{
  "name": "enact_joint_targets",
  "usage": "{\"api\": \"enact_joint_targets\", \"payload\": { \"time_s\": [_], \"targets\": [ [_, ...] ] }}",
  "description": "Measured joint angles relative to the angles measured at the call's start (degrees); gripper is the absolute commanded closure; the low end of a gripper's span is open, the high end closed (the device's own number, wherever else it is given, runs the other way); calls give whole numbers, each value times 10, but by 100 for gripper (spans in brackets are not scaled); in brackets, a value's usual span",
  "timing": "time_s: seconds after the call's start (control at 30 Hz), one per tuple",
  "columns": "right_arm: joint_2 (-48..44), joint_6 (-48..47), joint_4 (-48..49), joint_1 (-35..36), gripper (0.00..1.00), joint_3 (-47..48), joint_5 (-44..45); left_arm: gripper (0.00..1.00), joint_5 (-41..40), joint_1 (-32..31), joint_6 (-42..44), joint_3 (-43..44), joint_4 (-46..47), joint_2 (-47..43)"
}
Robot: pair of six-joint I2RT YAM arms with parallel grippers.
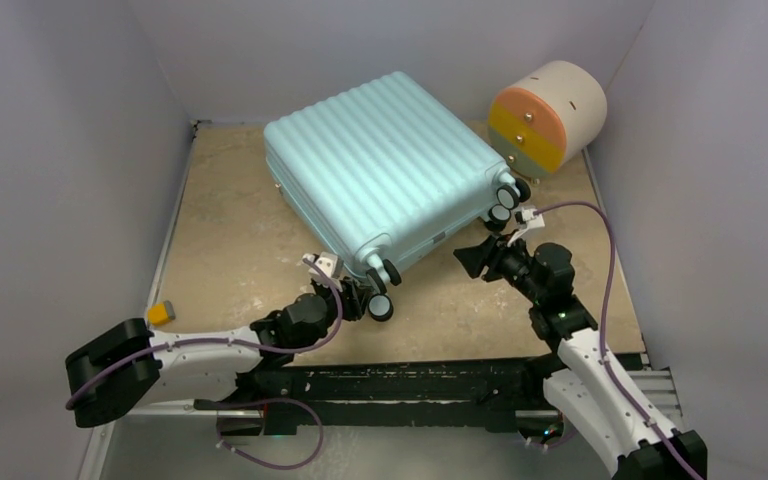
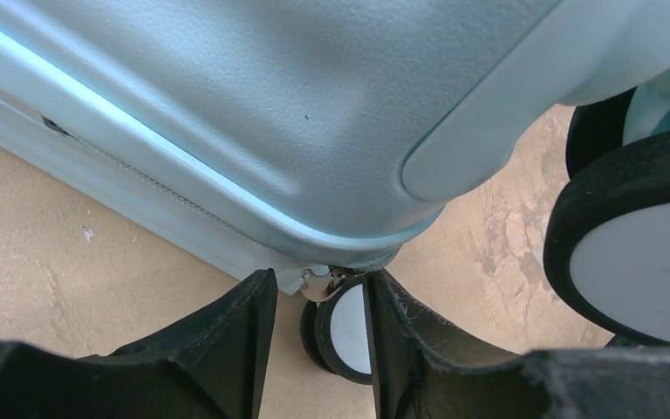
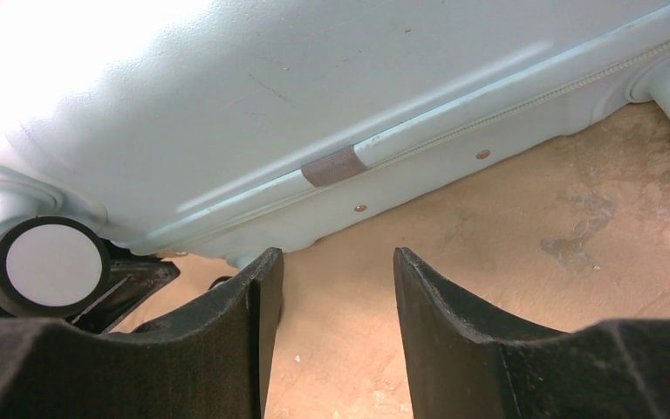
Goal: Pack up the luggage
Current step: Zip the luggage at the center of the board.
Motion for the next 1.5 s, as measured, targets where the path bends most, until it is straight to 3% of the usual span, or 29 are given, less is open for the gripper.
{"api": "enact_joint_targets", "payload": {
  "time_s": [0.4, 0.57, 0.73, 1.0, 1.5],
  "targets": [
    [-17, -2, -39, 0, 48, 29, 2, 79, 2, 6, 0, 8, 26, 43],
    [-24, -10, -60, 0, 48, 60, 6, 100, 17, 8, 0, 8, 38, 61],
    [-31, -15, -70, 0, 46, 69, 15, 100, 32, 8, 0, 7, 49, 60],
    [-37, -19, -106, 0, 24, 86, 80, 100, 44, 8, 5, -20, 2, -24],
    [40, -75, -115, 0, 21, 148, 209, 100, 42, 11, 15, -35, -146, -184]
  ]
}}
